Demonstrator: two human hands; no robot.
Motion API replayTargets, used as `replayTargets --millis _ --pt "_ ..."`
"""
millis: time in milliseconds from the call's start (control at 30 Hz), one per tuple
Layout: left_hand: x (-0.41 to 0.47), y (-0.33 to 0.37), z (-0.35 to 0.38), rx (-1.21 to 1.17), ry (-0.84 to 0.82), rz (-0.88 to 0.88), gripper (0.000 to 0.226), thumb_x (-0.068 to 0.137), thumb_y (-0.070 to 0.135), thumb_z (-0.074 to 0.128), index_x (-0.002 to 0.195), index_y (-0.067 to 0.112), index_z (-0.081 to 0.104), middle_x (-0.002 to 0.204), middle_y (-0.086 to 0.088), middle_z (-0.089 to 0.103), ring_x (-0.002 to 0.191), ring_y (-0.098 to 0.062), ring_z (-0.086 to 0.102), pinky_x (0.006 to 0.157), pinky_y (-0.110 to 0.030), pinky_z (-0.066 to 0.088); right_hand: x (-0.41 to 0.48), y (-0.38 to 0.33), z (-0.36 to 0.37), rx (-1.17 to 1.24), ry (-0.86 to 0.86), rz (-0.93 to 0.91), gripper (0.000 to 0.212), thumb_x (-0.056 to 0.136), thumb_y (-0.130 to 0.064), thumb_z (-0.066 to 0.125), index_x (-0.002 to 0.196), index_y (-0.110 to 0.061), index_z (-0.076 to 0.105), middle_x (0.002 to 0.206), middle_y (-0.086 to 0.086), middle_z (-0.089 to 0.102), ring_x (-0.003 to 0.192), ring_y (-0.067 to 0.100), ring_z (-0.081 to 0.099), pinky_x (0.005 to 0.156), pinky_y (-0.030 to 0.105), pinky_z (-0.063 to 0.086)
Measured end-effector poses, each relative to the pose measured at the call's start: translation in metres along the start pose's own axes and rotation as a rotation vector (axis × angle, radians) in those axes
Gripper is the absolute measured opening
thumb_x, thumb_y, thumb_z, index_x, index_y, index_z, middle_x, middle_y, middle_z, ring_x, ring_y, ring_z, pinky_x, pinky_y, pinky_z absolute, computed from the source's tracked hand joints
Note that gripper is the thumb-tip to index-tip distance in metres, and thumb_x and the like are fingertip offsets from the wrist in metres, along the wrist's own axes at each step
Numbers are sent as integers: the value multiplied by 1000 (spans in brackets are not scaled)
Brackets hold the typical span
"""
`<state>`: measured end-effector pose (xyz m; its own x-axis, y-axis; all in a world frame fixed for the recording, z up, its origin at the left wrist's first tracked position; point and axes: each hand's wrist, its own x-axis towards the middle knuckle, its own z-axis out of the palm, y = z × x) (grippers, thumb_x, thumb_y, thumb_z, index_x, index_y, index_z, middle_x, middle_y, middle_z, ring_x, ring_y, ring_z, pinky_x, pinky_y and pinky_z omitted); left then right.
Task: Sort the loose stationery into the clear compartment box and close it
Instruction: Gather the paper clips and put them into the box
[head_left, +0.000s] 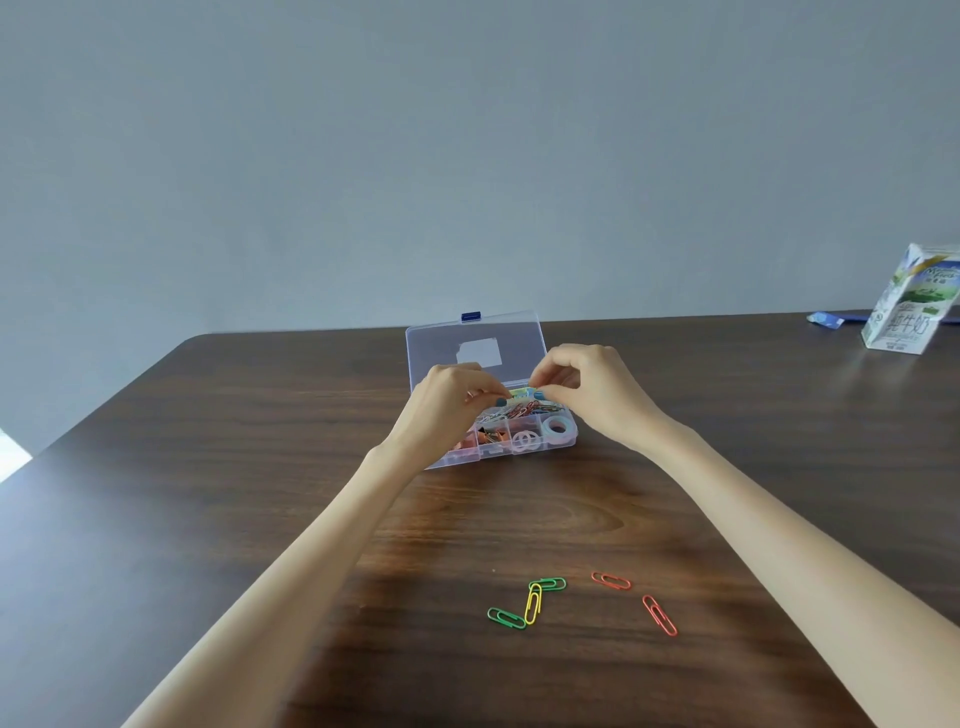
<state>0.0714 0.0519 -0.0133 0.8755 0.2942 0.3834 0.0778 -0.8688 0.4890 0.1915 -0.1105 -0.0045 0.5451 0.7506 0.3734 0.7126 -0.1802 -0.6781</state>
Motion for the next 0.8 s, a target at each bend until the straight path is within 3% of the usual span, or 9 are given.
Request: replayTargets --millis 100,367,467,567,800 --pt "-4 -5 -6 -5 14 -30 16 87 8 65 90 19 76 79 10 69 68 -1 59 68 -29 55 2 -6 5 -26 -29 -10 13 83 -5 69 80 -18 69 85 -3 68 75 9 62 64 21 50" --pt "-21 -14 -21 -15 58 -50 13 86 10 68 87 21 73 79 18 65 68 3 57 67 -23 50 11 -29 23 -234 -200 -98 7 86 -9 66 86 -12 72 85 -6 57 75 12 56 68 24 42" --pt "-29 -15 -25 16 44 -55 14 87 12 66 88 24 73 83 18 66 69 3 56 65 -18 46 15 -35 23 -288 -275 -85 10 87 -16 63 86 -13 72 86 -5 57 77 15 59 69 30 48" --pt "-36 -17 -29 20 35 -52 16 88 11 65 88 24 73 88 15 68 73 -2 58 68 -22 50 16 -40 21 -348 -333 -59 13 86 -18 60 84 -14 72 90 -3 60 80 16 59 72 36 52" --pt "-42 -18 -27 45 4 -19 16 88 14 65 87 28 73 91 13 68 72 -4 57 69 -30 52 12 -48 29 -462 -346 -57 14 80 -14 60 78 -15 74 82 -8 56 78 13 55 55 22 35"
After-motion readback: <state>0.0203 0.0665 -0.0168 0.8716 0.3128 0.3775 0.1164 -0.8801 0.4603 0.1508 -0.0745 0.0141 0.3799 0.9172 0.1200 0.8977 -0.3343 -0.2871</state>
